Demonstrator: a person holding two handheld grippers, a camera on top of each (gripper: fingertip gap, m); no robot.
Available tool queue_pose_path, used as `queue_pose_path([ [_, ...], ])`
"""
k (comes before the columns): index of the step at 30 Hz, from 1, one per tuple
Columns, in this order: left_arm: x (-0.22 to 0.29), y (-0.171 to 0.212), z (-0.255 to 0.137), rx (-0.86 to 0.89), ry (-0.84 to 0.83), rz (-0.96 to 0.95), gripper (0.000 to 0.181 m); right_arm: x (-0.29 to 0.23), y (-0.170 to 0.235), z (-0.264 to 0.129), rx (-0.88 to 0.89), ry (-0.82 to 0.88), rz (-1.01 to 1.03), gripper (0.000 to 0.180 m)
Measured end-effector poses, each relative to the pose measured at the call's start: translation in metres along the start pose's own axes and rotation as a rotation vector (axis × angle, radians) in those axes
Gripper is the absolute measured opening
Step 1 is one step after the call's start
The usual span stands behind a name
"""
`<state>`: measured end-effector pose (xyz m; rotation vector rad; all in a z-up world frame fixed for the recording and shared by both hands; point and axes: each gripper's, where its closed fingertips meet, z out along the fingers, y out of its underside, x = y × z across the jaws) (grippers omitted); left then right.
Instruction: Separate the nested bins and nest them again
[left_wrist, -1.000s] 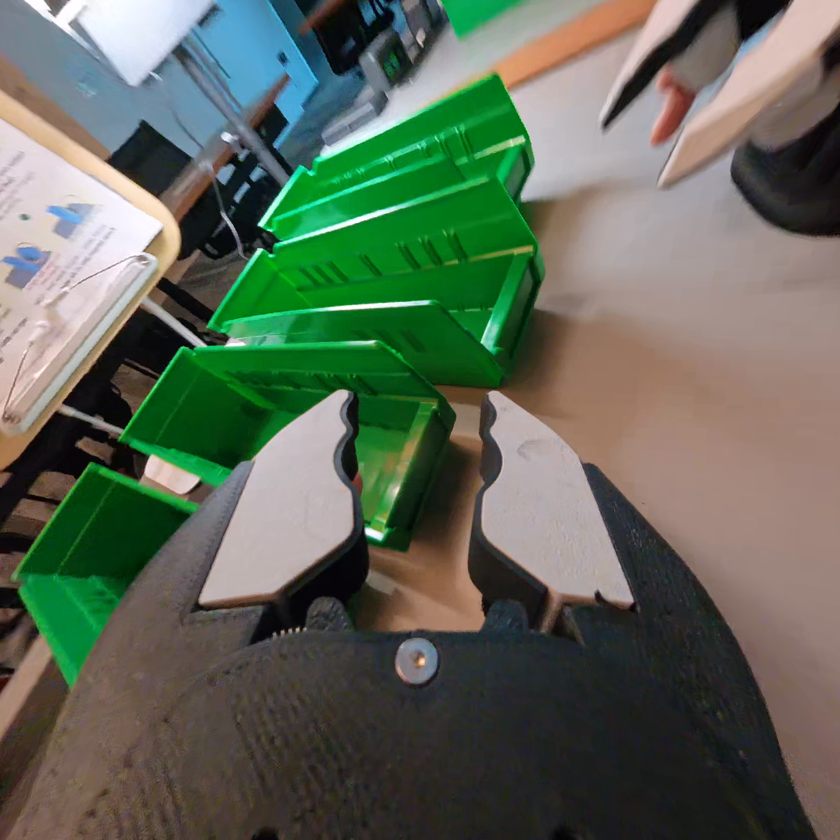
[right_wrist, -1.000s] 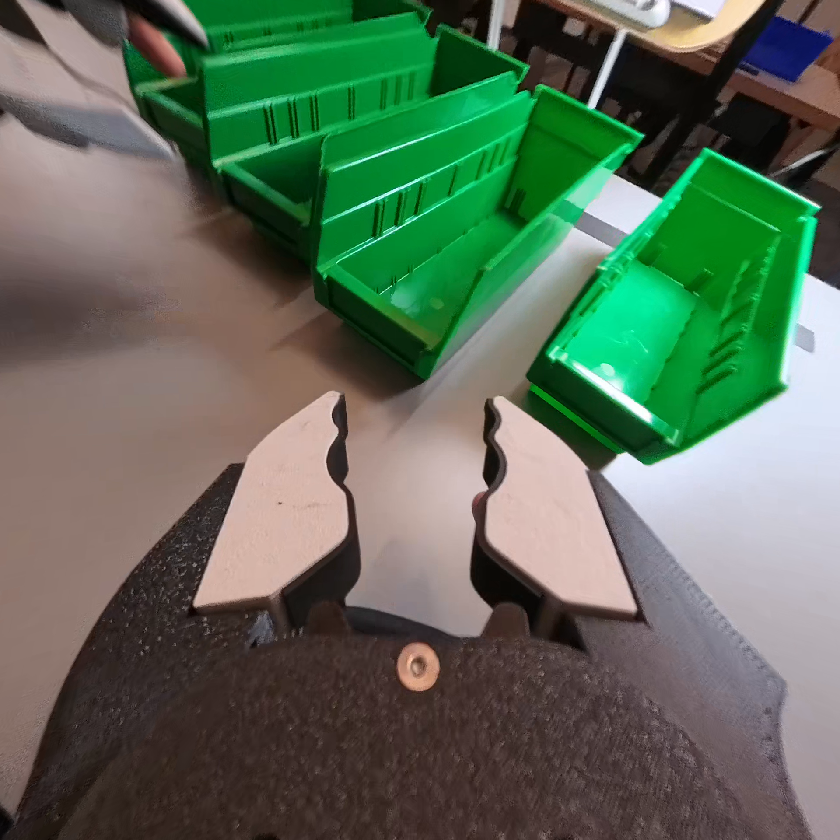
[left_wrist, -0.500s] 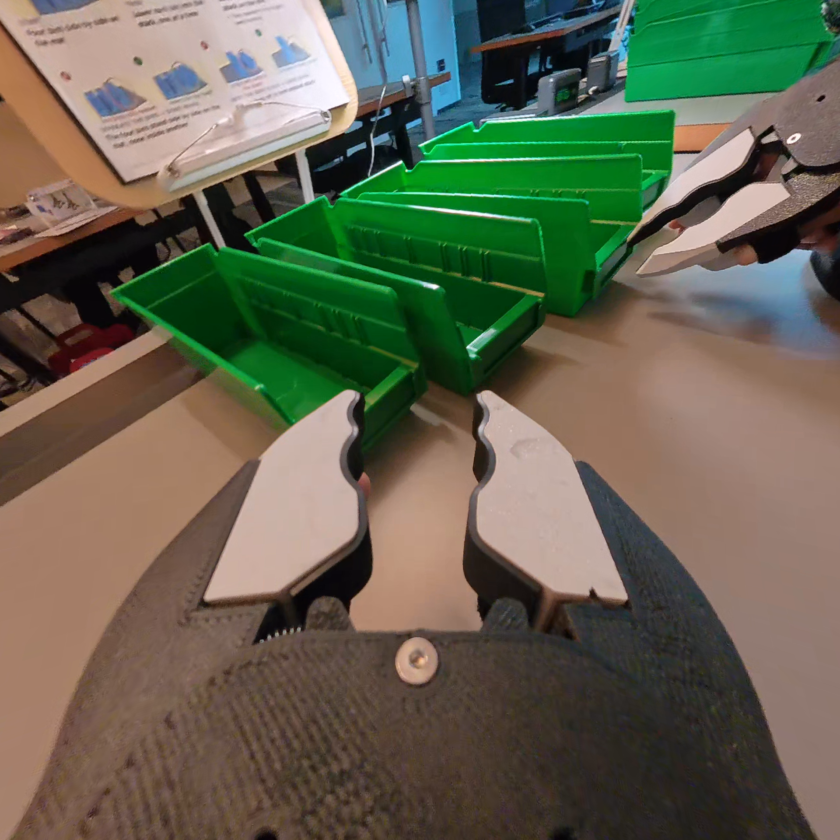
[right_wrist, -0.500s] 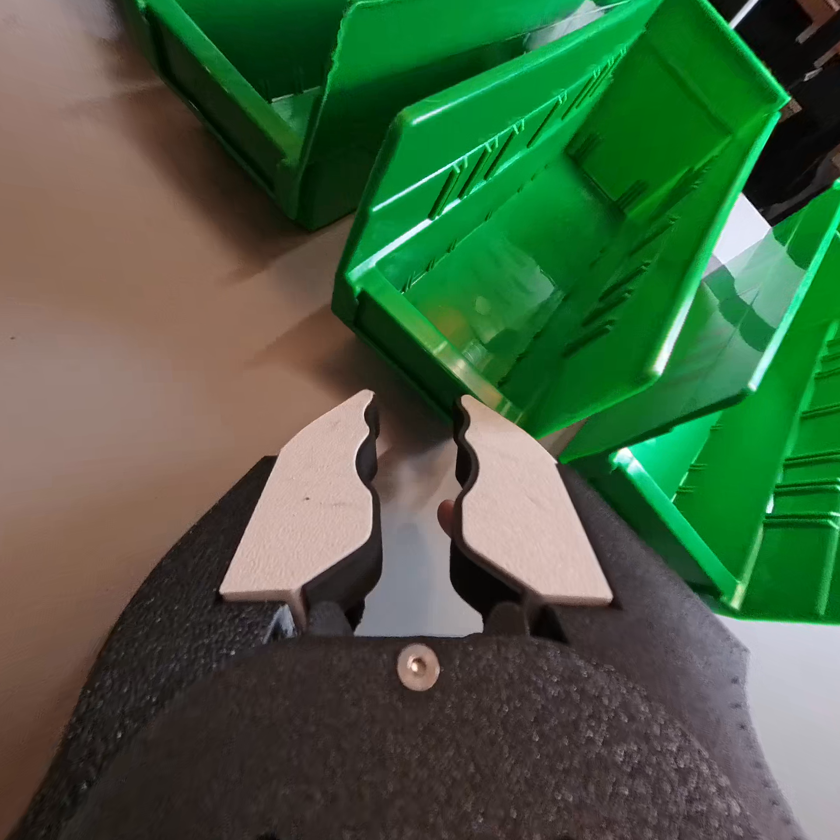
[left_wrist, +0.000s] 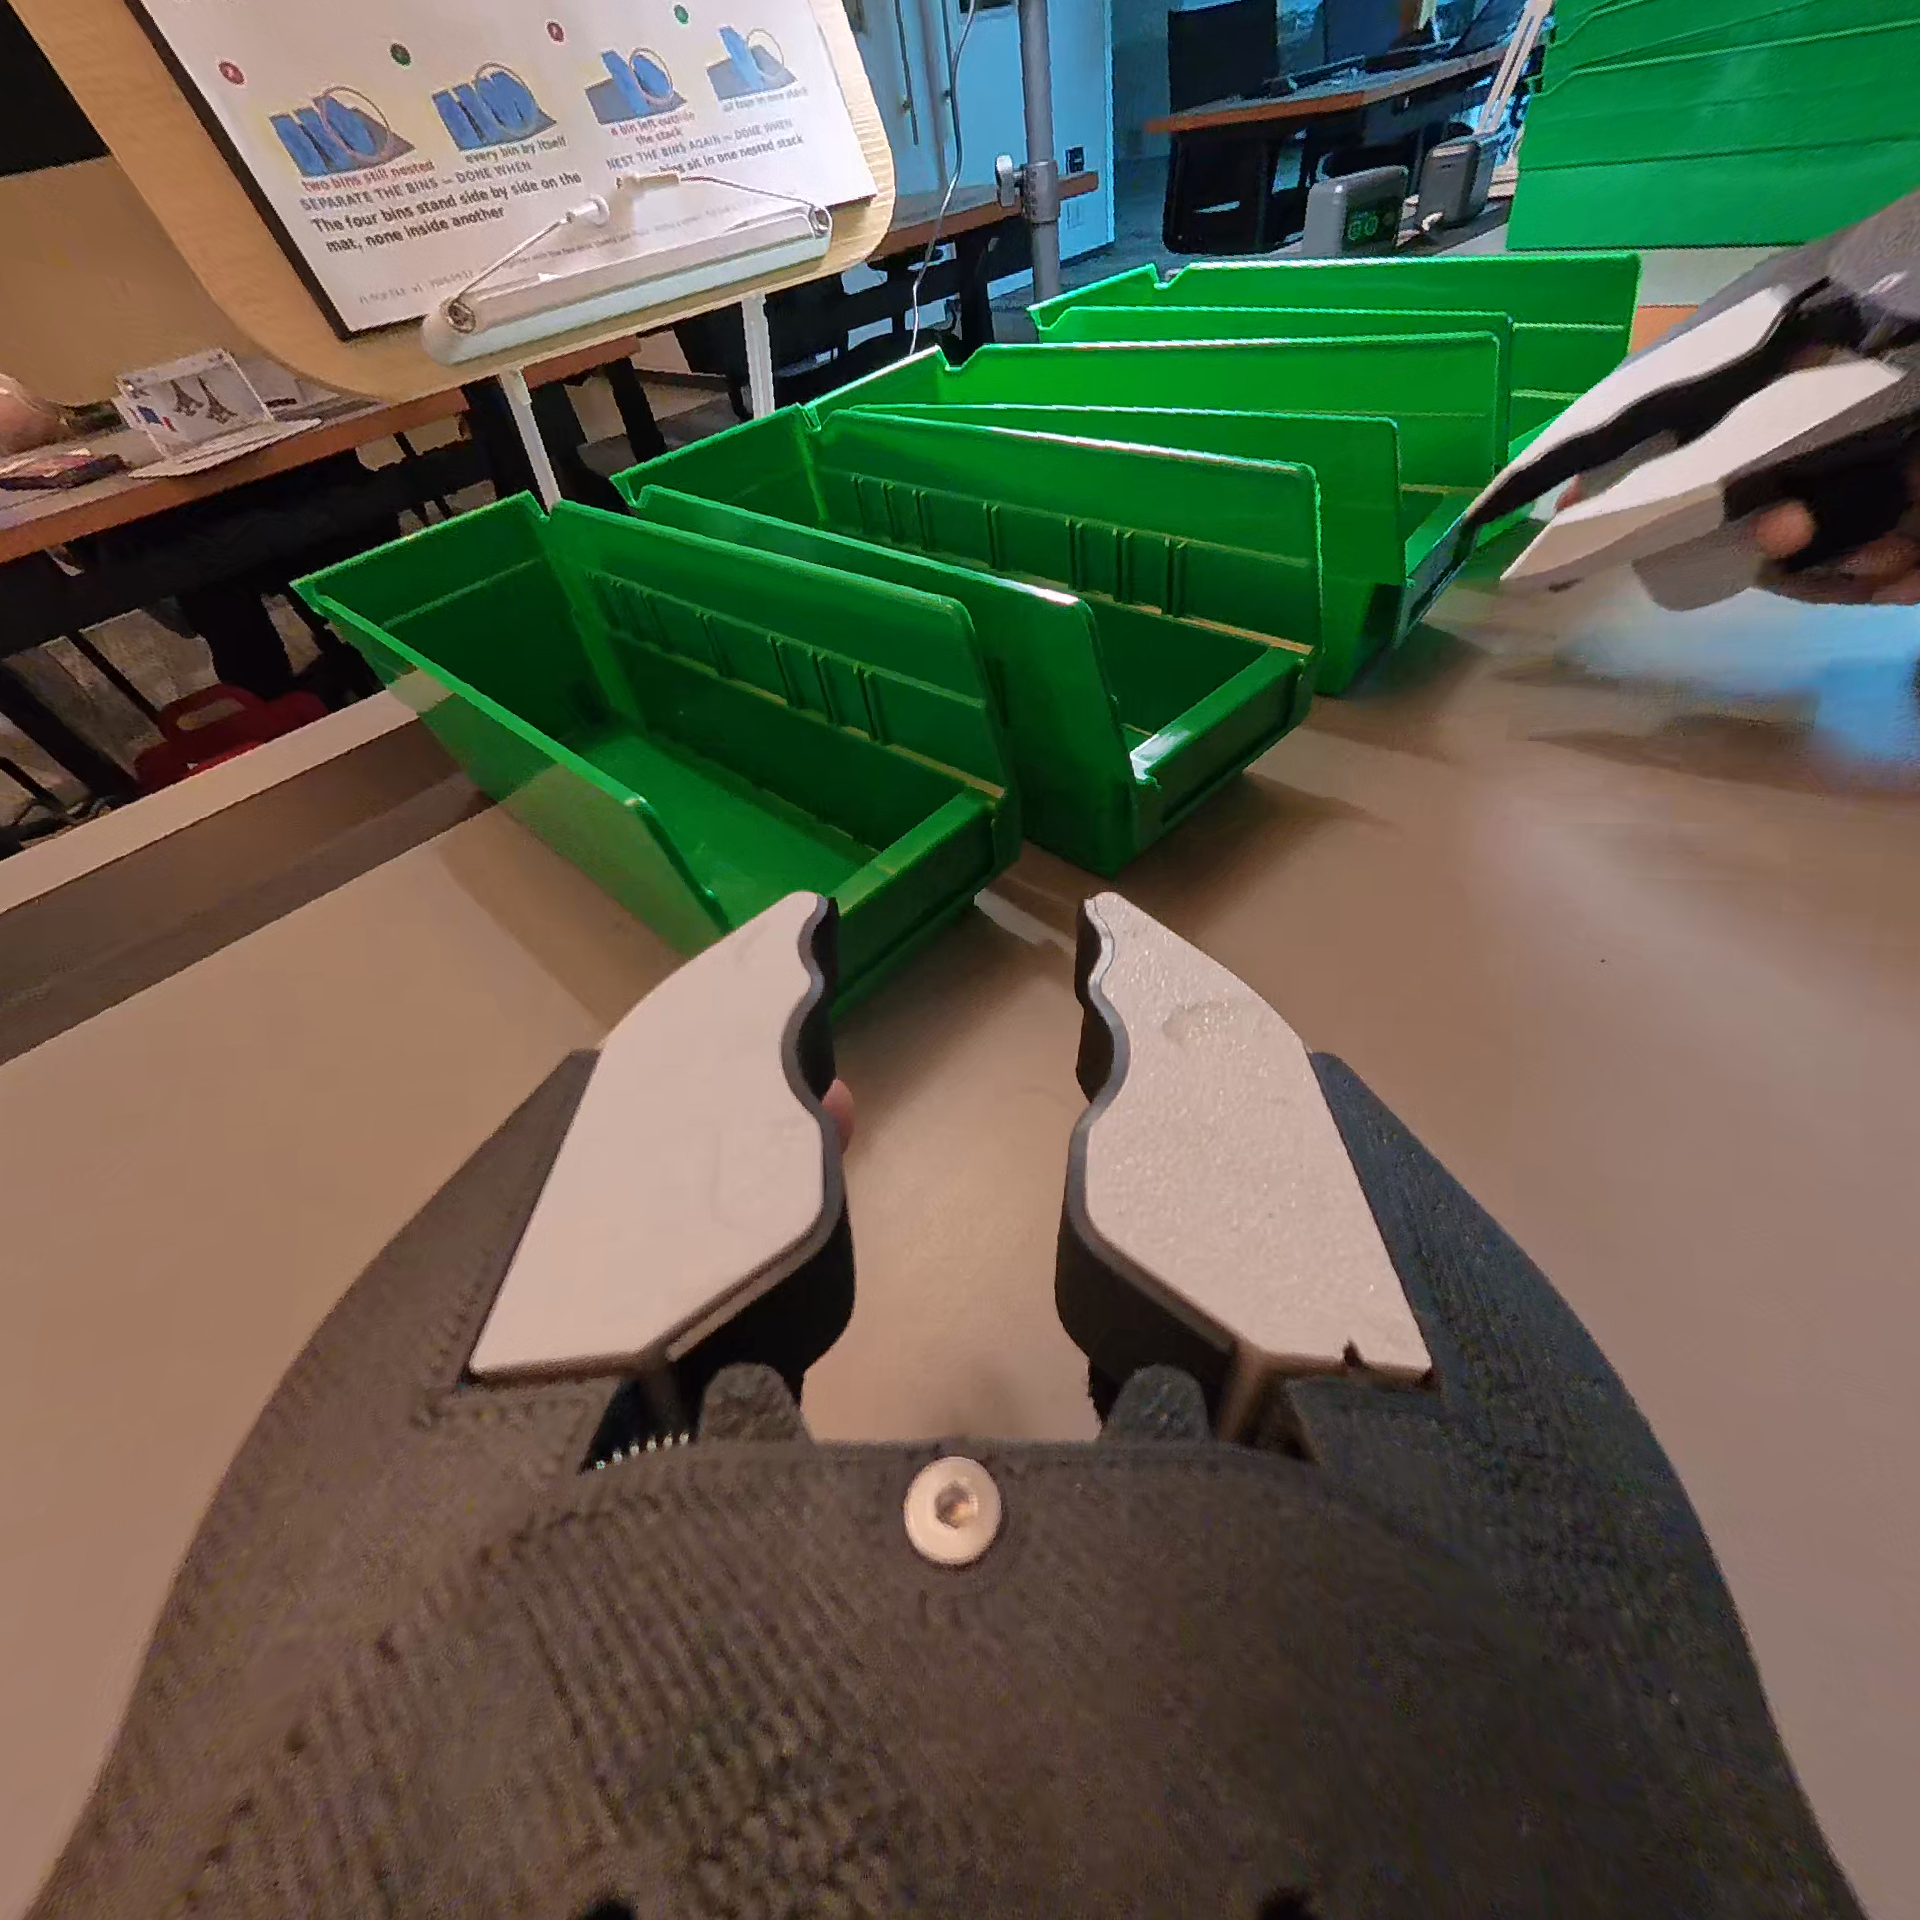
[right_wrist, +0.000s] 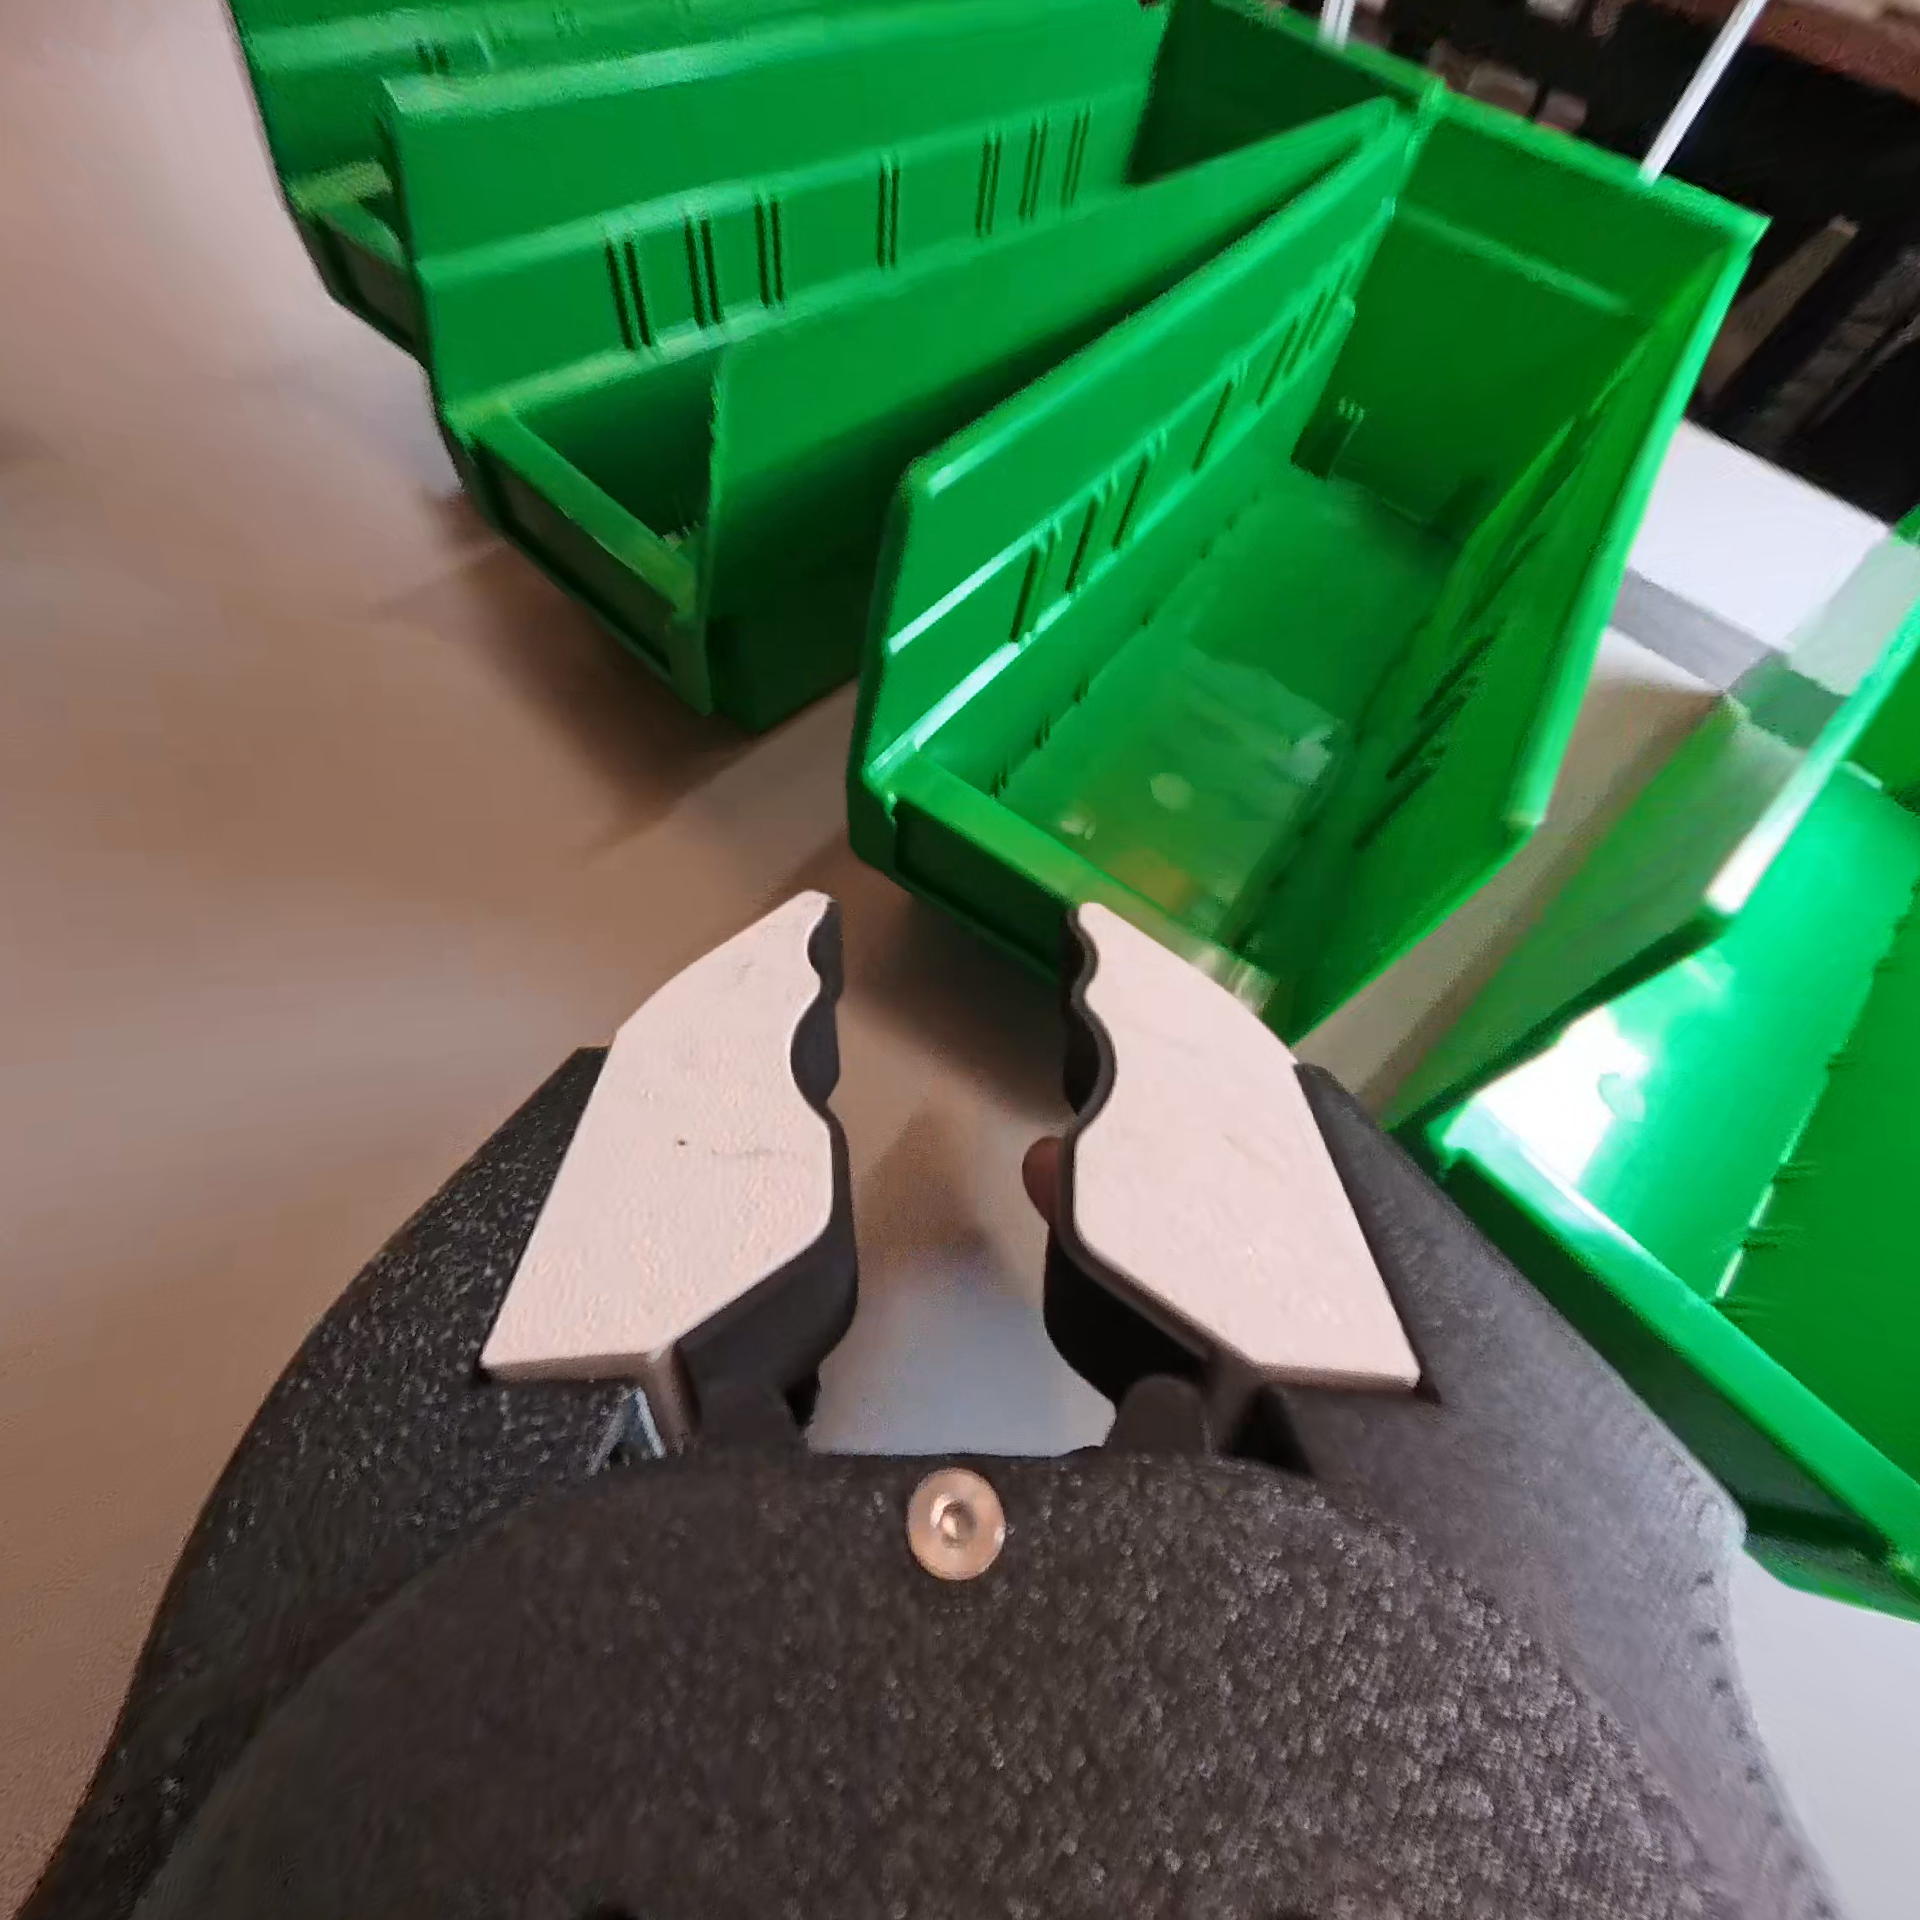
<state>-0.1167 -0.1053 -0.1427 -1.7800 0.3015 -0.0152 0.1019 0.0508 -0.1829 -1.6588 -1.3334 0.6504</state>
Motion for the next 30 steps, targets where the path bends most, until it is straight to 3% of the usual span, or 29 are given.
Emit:
queue_pose_path([
  [7, -0.003, 0.000, 0.000, 0.009, -0.025, 0.002, 0.045, 0.020, -0.047, -0.066, 0.230, 0.146, -0.041, 0.056],
  [14, -0.007, -0.005, -0.002, 0.032, -0.055, -0.006, 0.048, 0.048, -0.024, -0.122, 0.256, 0.353, -0.007, 0.074],
  [22, -0.020, -0.011, -0.020, 0.045, -0.099, -0.119, 0.051, 0.069, 0.028, -0.125, 0.204, 0.388, 0.117, 0.081],
  [30, -0.034, -0.002, -0.045, 0.034, -0.210, -0.120, 0.058, 0.075, 0.039, -0.121, 0.188, 0.406, 0.126, 0.081],
])
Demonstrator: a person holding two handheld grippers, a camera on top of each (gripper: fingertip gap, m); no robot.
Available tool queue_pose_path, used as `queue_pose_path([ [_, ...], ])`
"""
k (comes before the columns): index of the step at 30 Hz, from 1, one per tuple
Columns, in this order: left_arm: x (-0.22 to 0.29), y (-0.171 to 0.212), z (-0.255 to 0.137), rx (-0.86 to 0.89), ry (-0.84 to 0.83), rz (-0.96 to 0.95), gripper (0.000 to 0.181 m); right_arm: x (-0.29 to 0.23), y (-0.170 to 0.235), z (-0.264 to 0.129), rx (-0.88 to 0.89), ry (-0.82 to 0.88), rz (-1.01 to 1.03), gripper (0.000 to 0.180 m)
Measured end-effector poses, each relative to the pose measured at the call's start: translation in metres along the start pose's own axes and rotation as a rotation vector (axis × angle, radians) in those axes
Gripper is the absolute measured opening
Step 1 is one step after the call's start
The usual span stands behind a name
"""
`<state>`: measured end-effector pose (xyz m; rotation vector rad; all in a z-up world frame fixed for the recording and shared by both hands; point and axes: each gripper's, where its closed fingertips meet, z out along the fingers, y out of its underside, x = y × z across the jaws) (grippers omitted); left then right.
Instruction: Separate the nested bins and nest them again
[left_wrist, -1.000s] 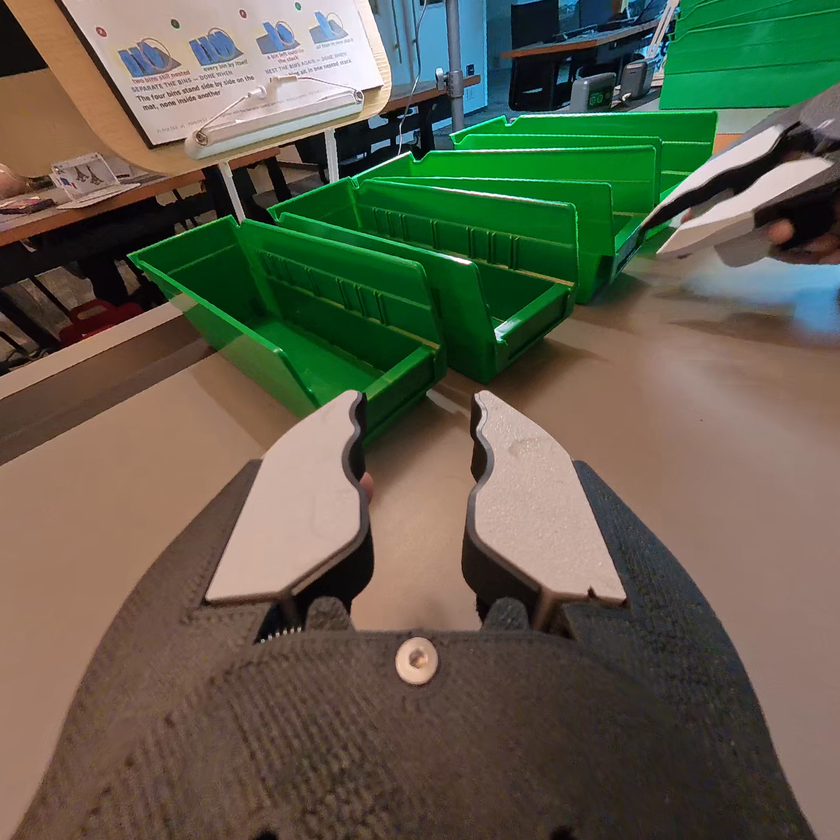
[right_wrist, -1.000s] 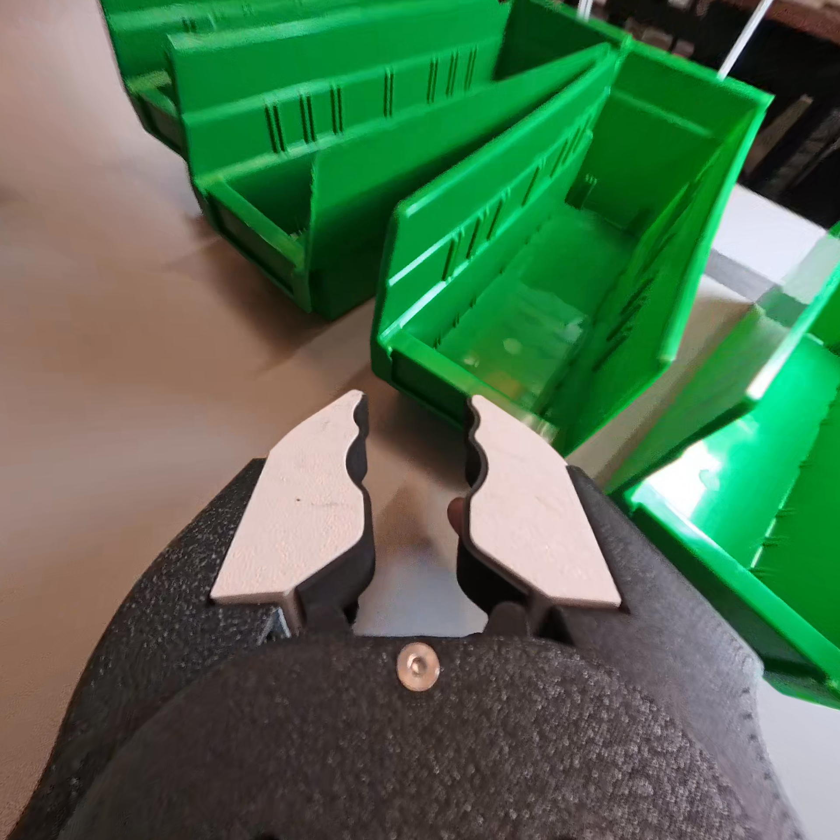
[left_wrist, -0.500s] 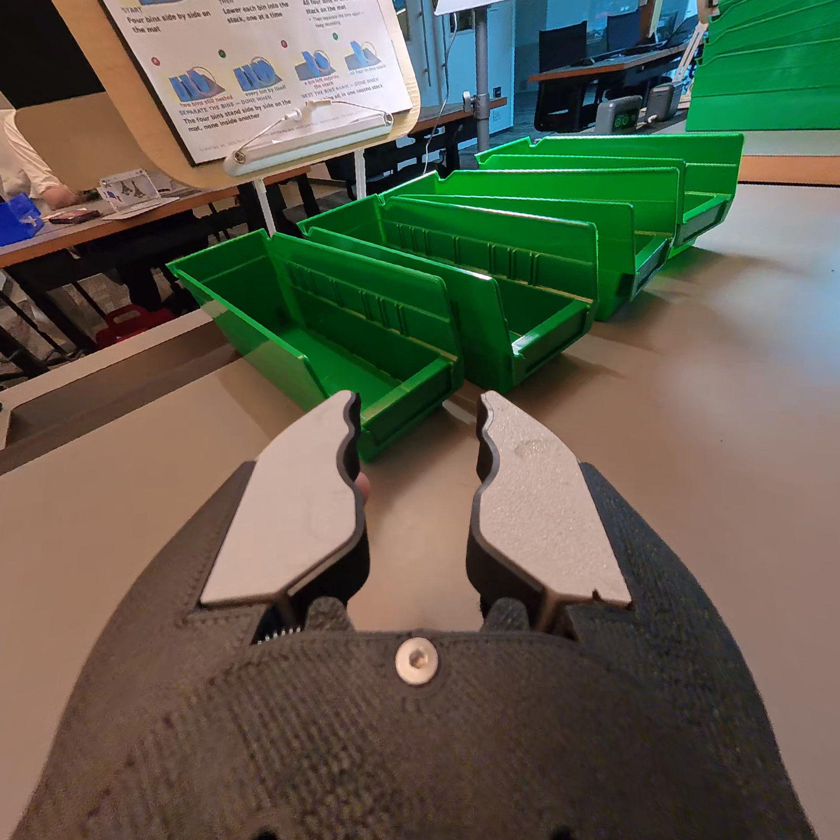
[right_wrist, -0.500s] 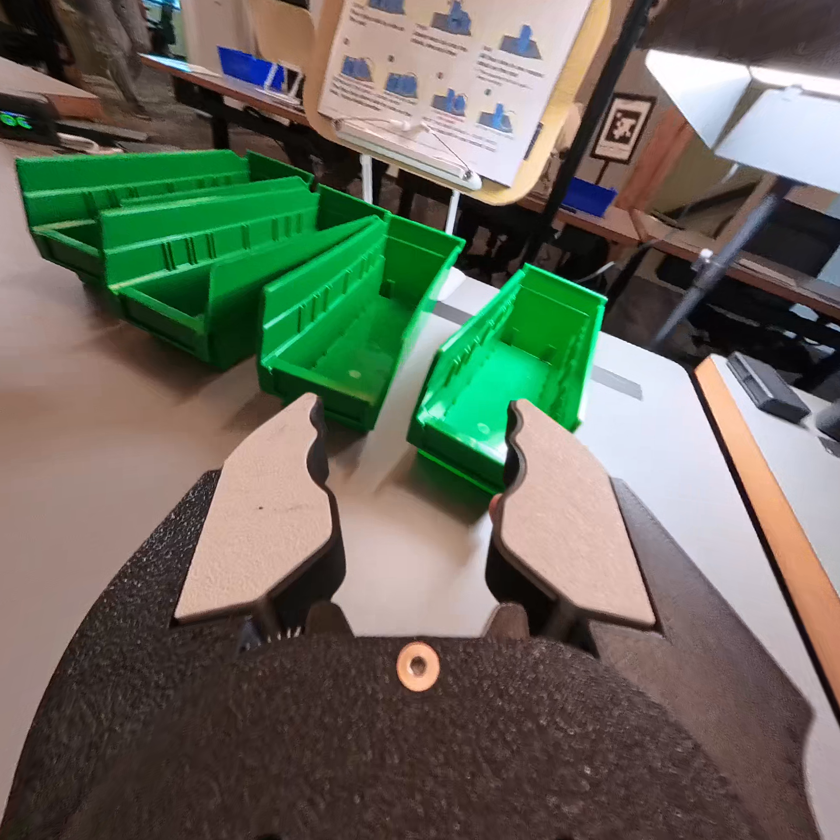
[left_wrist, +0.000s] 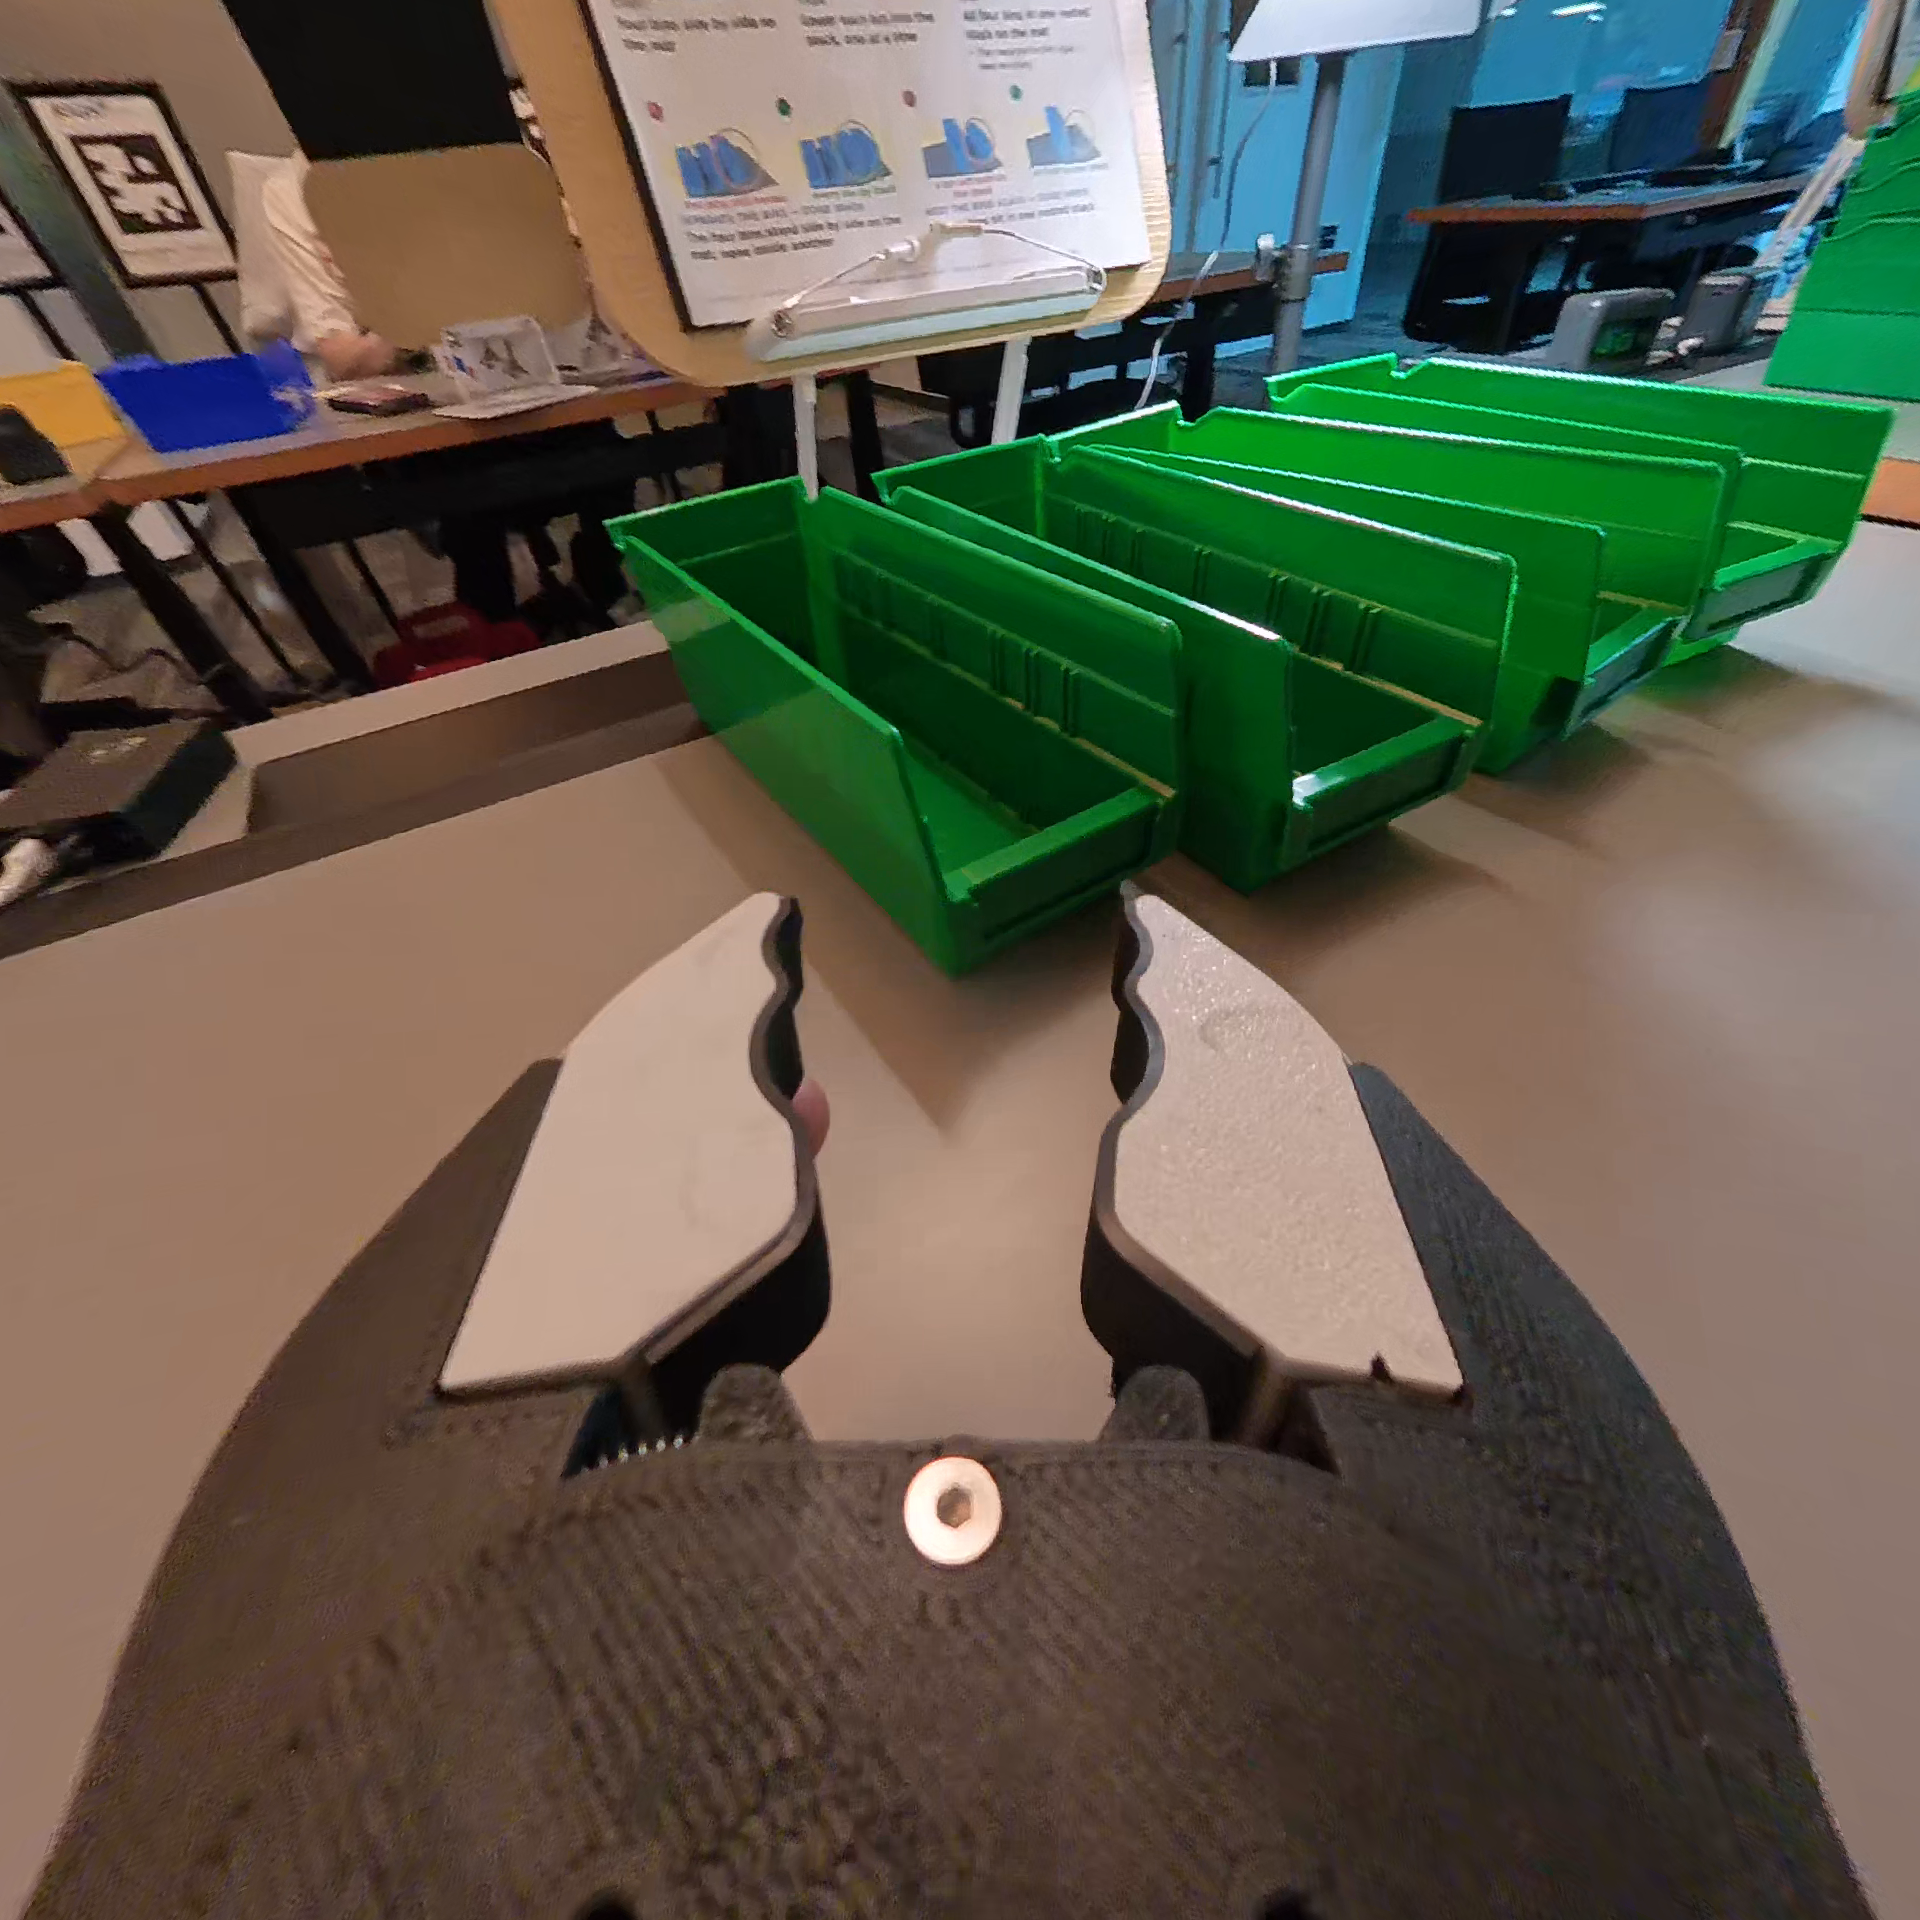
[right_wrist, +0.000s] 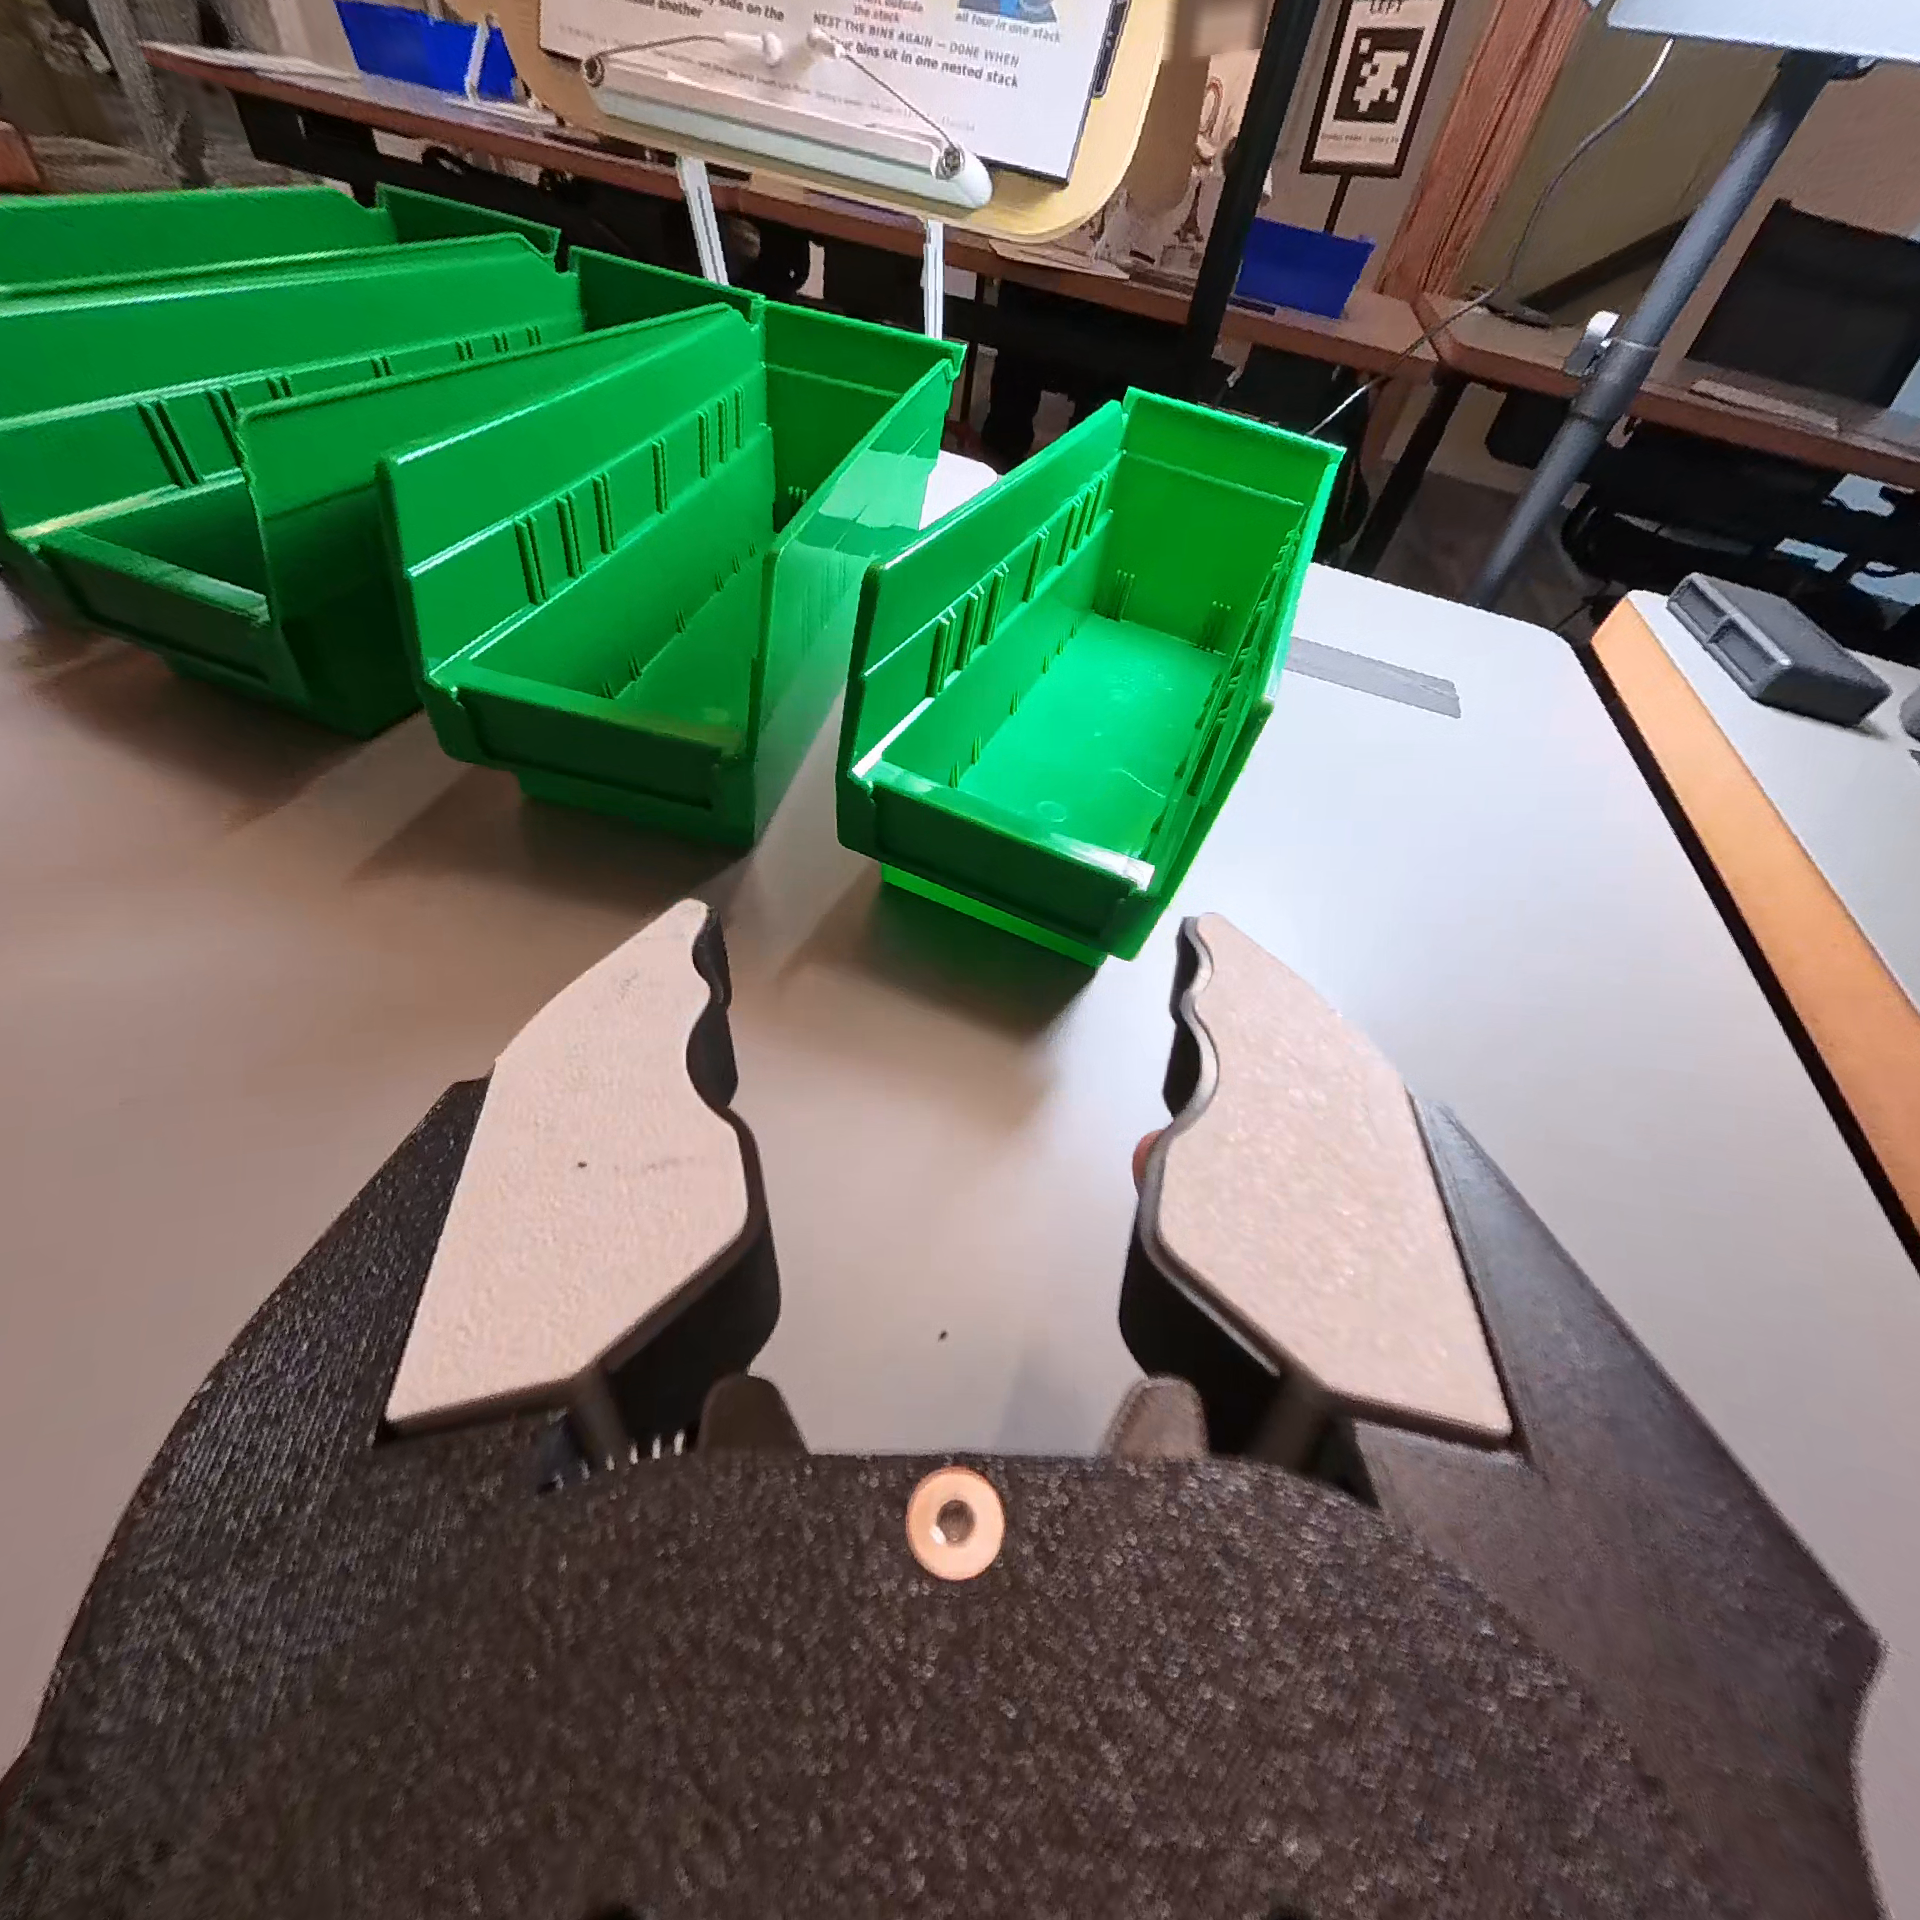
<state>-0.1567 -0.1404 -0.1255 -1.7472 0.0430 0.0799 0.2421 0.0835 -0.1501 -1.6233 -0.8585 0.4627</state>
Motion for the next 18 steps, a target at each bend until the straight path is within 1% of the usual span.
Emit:
queue_pose_path([
  [3, -0.004, -0.004, -0.003, 0.024, -0.019, -0.011, 0.059, 0.001, 0.001, 0.000, -0.002, 0.002, -0.003, 0.081],
  [8, -0.005, -0.002, -0.003, 0.016, -0.041, 0.009, 0.065, 0.000, 0.001, 0.001, -0.003, -0.005, -0.003, 0.081],
  [11, -0.006, -0.002, -0.003, 0.017, -0.044, 0.011, 0.065, -0.008, 0.002, 0.007, -0.038, -0.065, -0.051, 0.079],
  [13, -0.006, -0.004, -0.003, 0.020, -0.038, 0.000, 0.065, -0.013, 0.002, 0.017, -0.082, -0.108, -0.159, 0.076],
  [15, -0.006, -0.004, -0.003, 0.023, -0.036, -0.003, 0.065, -0.013, 0.002, 0.030, -0.141, -0.135, -0.314, 0.072],
  [18, -0.006, -0.004, -0.003, 0.019, -0.036, 0.002, 0.064, -0.013, 0.010, 0.054, -0.270, -0.213, -0.532, 0.070],
])
